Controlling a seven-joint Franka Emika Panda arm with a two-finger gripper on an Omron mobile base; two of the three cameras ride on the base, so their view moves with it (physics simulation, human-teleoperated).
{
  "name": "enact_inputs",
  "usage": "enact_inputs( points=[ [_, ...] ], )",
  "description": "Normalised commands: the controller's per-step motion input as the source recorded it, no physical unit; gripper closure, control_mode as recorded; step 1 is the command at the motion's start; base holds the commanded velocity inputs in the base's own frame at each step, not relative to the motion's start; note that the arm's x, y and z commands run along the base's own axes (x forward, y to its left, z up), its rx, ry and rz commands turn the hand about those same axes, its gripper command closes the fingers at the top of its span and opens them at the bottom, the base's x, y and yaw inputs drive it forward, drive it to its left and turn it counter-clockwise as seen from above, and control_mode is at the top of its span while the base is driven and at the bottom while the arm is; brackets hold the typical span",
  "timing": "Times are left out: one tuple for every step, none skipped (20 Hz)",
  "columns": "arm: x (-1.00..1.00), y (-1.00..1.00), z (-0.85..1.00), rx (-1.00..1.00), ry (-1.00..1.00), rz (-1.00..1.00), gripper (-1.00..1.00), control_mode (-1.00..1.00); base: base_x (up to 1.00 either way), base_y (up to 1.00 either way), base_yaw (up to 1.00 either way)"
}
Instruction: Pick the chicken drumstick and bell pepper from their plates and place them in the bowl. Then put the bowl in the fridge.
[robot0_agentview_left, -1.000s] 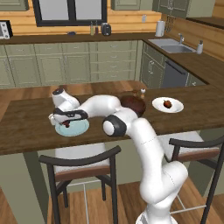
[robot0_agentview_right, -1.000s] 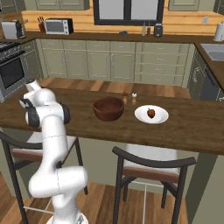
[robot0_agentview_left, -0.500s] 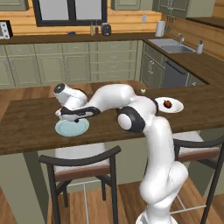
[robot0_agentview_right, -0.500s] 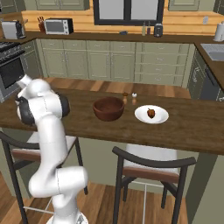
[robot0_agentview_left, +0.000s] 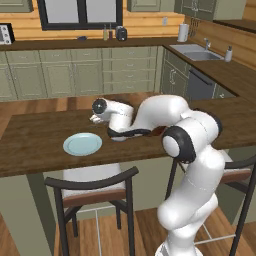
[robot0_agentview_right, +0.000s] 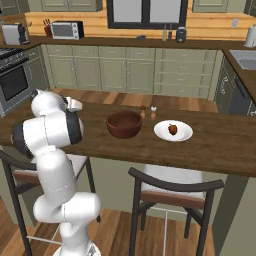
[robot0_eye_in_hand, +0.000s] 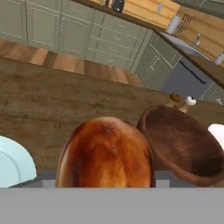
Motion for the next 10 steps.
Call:
enact_inputs(
  points=[
    [0.44, -1.00, 1.00, 0.25, 0.00, -0.26, 1.00, -1.00, 0.00, 0.00, 0.00],
    [0.52, -1.00, 1.00, 0.25, 0.00, -0.26, 1.00, -1.00, 0.00, 0.00, 0.00],
    [0.57, -1.00, 1.00, 0.24, 0.00, -0.25, 1.00, -1.00, 0.00, 0.00, 0.00],
    [0.61, -1.00, 1.00, 0.25, 0.04, -0.27, 1.00, -1.00, 0.00, 0.00, 0.00],
    [0.56, -1.00, 0.95, 0.26, 0.10, -0.29, 1.00, -1.00, 0.00, 0.00, 0.00],
    [0.50, -1.00, 0.71, 0.29, 0.25, -0.29, 1.00, -1.00, 0.00, 0.00, 0.00],
    [0.51, -1.00, 0.59, 0.27, 0.31, -0.28, 1.00, -1.00, 0.00, 0.00, 0.00],
    [0.56, -1.00, 0.42, 0.26, 0.34, -0.28, 1.00, -1.00, 0.00, 0.00, 0.00],
    [0.46, -1.00, 0.26, 0.31, 0.37, -0.28, 1.00, -1.00, 0.00, 0.00, 0.00],
    [0.48, -1.00, 0.14, 0.39, 0.41, -0.22, 1.00, -1.00, 0.00, 0.00, 0.00]
  ],
)
